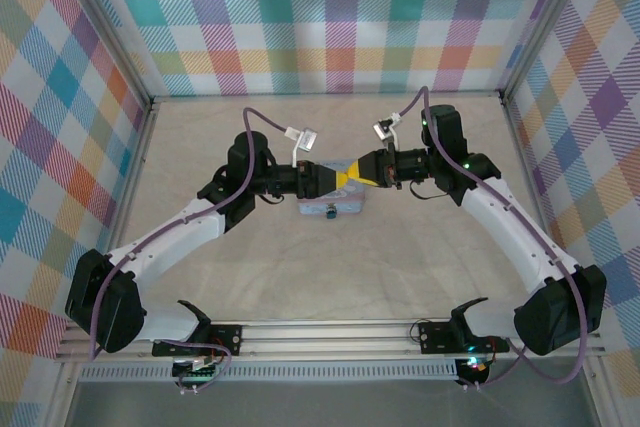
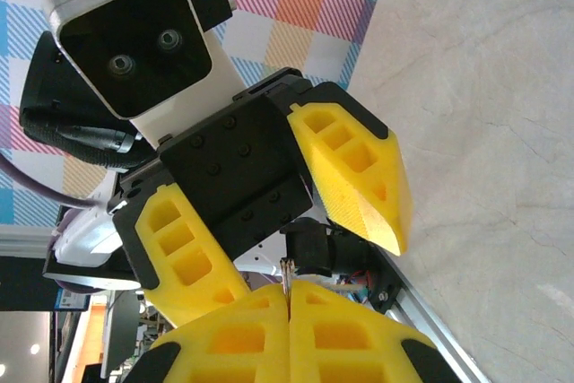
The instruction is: Unlock the padlock with the key
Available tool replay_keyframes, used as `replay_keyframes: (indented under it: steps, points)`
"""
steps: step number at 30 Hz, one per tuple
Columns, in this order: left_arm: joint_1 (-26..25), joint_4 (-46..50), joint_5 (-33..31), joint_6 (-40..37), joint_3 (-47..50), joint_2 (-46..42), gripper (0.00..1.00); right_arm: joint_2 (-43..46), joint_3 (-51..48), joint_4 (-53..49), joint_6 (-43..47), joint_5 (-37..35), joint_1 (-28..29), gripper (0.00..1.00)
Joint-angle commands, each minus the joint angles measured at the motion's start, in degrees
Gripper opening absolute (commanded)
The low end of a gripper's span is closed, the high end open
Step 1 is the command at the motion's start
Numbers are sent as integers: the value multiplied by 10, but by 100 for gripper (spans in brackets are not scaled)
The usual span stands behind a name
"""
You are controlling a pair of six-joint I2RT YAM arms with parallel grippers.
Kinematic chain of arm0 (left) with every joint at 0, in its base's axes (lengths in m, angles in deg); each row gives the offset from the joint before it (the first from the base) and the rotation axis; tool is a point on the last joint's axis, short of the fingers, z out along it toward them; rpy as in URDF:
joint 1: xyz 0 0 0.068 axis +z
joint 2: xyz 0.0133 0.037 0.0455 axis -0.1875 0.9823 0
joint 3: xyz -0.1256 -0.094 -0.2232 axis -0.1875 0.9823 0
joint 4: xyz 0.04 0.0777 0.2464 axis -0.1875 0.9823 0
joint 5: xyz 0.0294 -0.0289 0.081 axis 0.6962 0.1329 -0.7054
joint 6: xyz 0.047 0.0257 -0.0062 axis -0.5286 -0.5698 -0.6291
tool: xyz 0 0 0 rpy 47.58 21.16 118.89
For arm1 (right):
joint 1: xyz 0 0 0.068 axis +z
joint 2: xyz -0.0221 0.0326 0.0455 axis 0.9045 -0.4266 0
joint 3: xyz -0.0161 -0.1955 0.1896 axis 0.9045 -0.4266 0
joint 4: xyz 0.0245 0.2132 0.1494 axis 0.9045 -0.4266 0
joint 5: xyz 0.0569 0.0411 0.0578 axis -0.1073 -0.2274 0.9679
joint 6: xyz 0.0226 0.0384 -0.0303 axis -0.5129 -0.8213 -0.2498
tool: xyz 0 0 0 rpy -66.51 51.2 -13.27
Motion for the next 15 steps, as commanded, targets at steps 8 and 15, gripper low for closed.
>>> replay_keyframes:
  steps: [8,15]
  points:
    - [-18,-49,3,6,7,-7,49,9,-5,10,-14,-19,-2,0]
    - [-18,-38,-3,-2,16,-16,33,15,-8,10,-14,-19,-8,0]
